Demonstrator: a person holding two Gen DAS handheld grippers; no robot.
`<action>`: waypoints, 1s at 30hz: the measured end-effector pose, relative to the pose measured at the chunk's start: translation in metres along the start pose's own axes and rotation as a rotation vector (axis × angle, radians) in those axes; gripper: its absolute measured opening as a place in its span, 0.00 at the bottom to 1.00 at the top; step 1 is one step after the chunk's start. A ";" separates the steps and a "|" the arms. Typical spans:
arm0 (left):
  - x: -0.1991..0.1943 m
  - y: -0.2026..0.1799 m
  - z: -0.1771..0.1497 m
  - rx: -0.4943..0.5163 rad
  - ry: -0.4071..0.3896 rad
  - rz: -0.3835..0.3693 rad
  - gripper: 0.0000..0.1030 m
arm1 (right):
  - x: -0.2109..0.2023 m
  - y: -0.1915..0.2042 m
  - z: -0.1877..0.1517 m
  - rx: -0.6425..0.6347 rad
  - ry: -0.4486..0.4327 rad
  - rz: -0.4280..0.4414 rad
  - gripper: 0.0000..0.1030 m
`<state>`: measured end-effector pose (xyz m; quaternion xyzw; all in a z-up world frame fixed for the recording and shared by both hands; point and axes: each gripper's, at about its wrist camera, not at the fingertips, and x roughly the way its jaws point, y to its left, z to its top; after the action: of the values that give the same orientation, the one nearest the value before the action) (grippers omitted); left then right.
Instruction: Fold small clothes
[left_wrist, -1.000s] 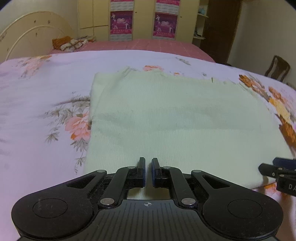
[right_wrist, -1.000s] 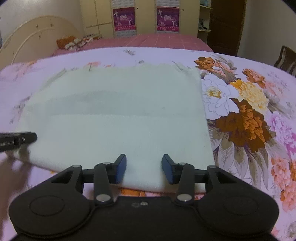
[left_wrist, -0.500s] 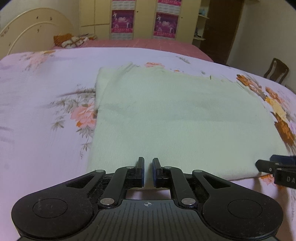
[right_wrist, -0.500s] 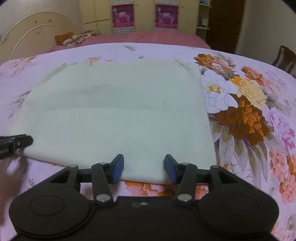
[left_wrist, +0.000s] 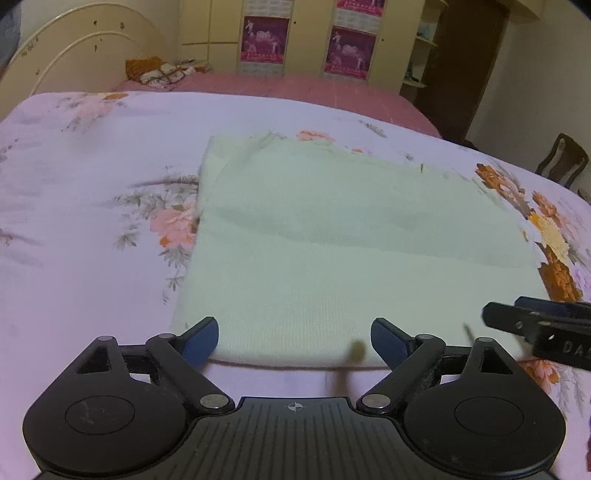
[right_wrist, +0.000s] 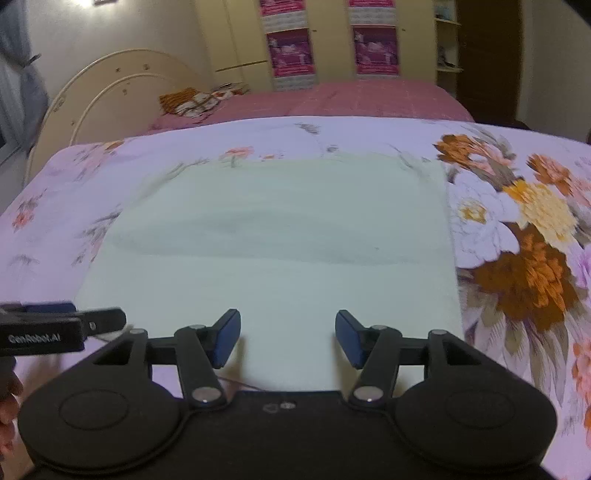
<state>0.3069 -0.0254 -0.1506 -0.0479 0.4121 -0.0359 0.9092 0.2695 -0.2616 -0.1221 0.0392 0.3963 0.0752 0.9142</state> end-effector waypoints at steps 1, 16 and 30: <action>-0.001 0.000 0.000 -0.015 -0.001 0.000 0.86 | 0.001 0.000 -0.001 -0.002 0.001 0.004 0.55; -0.012 0.025 -0.016 -0.265 0.047 -0.029 0.86 | 0.004 0.003 -0.004 0.007 0.006 0.069 0.56; 0.035 0.059 -0.038 -0.640 -0.144 -0.209 0.70 | 0.019 0.004 -0.004 0.021 -0.009 0.035 0.56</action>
<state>0.3027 0.0272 -0.2081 -0.3751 0.3302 0.0060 0.8661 0.2790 -0.2543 -0.1373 0.0560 0.3920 0.0868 0.9141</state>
